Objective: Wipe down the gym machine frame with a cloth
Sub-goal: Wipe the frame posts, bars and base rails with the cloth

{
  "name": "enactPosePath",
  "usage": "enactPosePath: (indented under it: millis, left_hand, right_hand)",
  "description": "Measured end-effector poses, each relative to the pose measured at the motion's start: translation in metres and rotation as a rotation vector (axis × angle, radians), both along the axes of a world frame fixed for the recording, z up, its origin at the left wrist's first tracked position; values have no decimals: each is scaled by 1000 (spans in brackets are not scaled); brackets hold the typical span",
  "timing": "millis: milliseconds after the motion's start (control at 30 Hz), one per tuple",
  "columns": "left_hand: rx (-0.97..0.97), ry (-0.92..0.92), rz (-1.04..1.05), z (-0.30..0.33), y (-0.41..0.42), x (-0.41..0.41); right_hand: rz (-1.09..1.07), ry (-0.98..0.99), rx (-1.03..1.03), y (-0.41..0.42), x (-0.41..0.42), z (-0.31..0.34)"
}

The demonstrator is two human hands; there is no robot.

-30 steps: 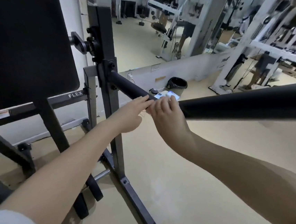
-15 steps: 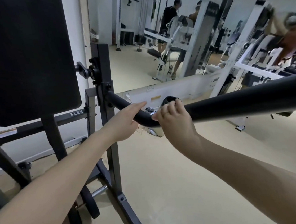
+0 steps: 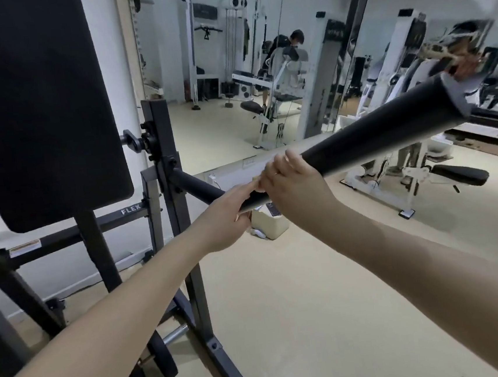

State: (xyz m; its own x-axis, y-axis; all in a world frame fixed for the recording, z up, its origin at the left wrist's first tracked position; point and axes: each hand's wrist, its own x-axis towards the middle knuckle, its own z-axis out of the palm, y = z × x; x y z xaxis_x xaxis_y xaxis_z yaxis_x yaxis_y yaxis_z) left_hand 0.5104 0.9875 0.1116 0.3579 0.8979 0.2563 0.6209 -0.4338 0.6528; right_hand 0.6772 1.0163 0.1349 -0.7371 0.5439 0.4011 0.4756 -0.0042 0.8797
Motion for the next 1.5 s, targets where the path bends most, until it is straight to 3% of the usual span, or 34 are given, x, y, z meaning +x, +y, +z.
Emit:
enactPosePath:
  millis: [167, 267, 333, 400, 567, 667, 767, 900, 1100, 1200, 1267, 1400, 1500]
  left_hand:
    - [57, -11, 121, 10, -11, 22]
    - [91, -88, 196, 19, -18, 49]
    - [101, -215, 253, 27, -25, 71]
    - [97, -345, 295, 33, -34, 94]
    - [184, -397, 455, 46, -67, 140]
    - [242, -408, 524, 66, -84, 163]
    - [293, -387, 588, 86, -93, 184]
    - [317, -395, 636, 99, -95, 202]
    - [245, -478, 687, 78, -103, 221]
    - [212, -492, 815, 61, -101, 224]
    - [202, -456, 886, 55, -94, 226]
    - [281, -497, 944, 48, -66, 233]
    - [416, -556, 1032, 40, -44, 243]
  right_hand:
    - [383, 250, 342, -13, 57, 33]
    - [467, 126, 347, 0, 67, 30]
    - [460, -7, 285, 6, 66, 24]
    - [528, -17, 259, 3, 74, 26]
    - [902, 389, 462, -13, 119, 61]
    - [1113, 527, 403, -17, 132, 75]
    - [1371, 784, 76, -10, 136, 83]
    - [1616, 1210, -661, -20, 120, 74]
    - [1703, 1418, -1034, -28, 115, 71]
    - [1803, 1430, -1320, -22, 117, 65]
    - [1751, 1440, -1432, -1, 117, 49]
    - [1446, 1114, -1818, 45, 110, 15]
    - [1492, 898, -1940, 72, 108, 22]
